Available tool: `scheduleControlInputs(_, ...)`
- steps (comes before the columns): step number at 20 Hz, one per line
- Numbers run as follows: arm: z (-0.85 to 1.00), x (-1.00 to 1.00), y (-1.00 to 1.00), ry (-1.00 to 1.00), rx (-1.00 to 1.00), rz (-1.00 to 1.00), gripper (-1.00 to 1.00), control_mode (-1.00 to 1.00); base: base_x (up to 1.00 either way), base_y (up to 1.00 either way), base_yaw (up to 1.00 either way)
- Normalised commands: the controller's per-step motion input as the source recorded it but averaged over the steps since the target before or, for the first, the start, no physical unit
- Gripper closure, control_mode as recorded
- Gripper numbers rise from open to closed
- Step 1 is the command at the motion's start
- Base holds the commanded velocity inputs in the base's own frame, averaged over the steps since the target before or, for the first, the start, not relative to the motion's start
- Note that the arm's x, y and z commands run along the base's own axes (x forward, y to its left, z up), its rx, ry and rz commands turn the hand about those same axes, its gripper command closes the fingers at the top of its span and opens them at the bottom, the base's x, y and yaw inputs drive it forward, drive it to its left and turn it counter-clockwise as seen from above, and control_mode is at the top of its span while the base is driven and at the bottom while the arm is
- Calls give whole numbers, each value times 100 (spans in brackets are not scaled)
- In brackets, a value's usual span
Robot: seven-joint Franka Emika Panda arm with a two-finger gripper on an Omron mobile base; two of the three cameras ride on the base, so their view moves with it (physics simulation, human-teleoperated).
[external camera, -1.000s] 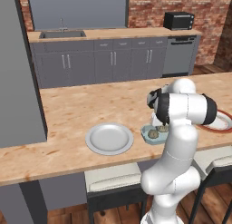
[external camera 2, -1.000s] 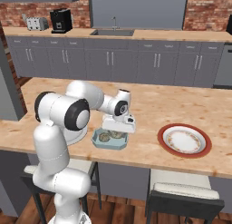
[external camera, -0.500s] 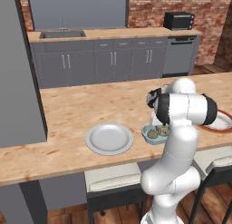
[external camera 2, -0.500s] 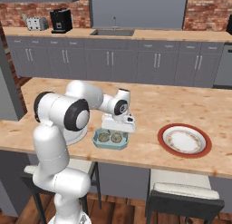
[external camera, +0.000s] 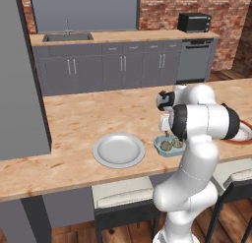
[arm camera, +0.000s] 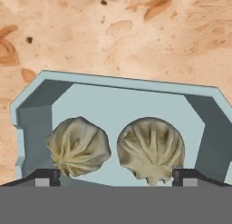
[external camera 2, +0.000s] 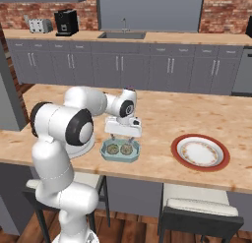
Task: Place two dumplings into each of the tupperware containers and then place the containers in the fridge.
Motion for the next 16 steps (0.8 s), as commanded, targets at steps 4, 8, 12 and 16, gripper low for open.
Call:
scheduleControlInputs(4,0,0,87,0,-2,0,-100,-100,0,0,0)
scheduleControlInputs(8,-2,0,55,8,0,1,-100,-100,0,0,0)
scheduleControlInputs(12,-22,0,10,6,0,0,-100,-100,0,0,0)
scheduleControlInputs(16,-27,-12,3,0,0,0,-100,-100,0,0,0)
